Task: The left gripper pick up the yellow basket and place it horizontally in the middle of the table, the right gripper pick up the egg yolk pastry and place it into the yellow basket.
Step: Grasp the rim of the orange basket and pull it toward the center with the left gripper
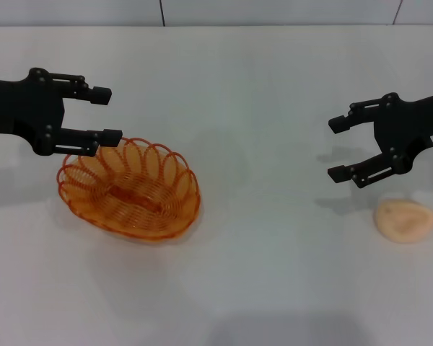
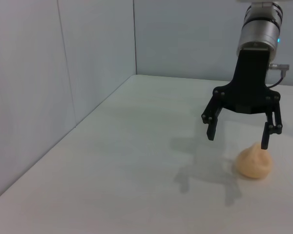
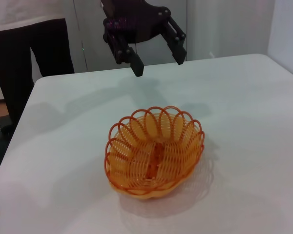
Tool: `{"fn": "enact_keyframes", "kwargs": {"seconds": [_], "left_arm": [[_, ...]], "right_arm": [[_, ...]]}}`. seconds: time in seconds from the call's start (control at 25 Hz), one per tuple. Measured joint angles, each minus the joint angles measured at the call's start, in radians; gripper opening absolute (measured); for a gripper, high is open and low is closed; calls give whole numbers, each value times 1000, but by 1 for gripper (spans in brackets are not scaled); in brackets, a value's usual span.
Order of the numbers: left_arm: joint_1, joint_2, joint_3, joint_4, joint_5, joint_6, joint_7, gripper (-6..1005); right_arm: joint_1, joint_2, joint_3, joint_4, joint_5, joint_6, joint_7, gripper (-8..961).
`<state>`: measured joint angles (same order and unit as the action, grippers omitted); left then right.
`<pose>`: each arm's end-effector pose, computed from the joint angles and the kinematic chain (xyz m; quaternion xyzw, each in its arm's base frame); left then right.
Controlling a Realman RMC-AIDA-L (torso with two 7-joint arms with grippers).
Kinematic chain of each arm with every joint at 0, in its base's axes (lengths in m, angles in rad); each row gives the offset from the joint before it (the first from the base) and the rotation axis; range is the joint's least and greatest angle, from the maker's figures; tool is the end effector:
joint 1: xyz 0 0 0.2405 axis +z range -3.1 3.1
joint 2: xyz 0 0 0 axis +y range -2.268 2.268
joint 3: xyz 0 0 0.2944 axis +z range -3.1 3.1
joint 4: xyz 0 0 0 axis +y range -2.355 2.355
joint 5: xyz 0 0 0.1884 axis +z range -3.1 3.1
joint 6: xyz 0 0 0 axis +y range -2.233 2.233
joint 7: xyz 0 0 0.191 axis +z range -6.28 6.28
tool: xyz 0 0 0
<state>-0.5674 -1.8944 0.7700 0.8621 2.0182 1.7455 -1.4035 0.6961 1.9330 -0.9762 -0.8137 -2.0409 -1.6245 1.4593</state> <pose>-0.2567 0.3615 0.0273 -0.9796 -0.0782 -0.1449 0.1153 0.2182 0.3822 -0.0244 -0.9930 0.0449 0.0924 0.0579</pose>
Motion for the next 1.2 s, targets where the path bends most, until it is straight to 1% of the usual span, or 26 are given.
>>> {"fn": "enact_keyframes", "kwargs": {"seconds": [0.16, 0.44, 0.68, 0.8, 0.92, 1.04, 1.12, 1.2], "left_arm": [[1, 0, 1, 0, 5, 0, 0, 691], [2, -8, 1, 0, 38, -1, 0, 690], [2, -11, -4, 0, 38, -1, -1, 689], [7, -11, -6, 21, 35, -1, -31, 688], [32, -20, -6, 106, 38, -3, -140, 688], [57, -36, -6, 216, 61, -6, -289, 687], [64, -46, -5, 284, 99, -6, -396, 685], [57, -51, -2, 338, 171, -8, -521, 684]], "right_arm": [[-1, 0, 1, -1, 2, -1, 0, 870], [-1, 1, 2, -2, 17, -9, -2, 870], [-1, 1, 2, -2, 18, -4, -9, 869], [-2, 2, 2, -2, 18, -1, -11, 869], [-4, 3, 2, -8, 18, 1, -11, 870], [-20, 3, 2, -33, 18, 5, -12, 870], [-31, 3, 2, -52, 18, 6, -13, 870], [-34, 4, 2, -60, 18, 7, -13, 870]]}}
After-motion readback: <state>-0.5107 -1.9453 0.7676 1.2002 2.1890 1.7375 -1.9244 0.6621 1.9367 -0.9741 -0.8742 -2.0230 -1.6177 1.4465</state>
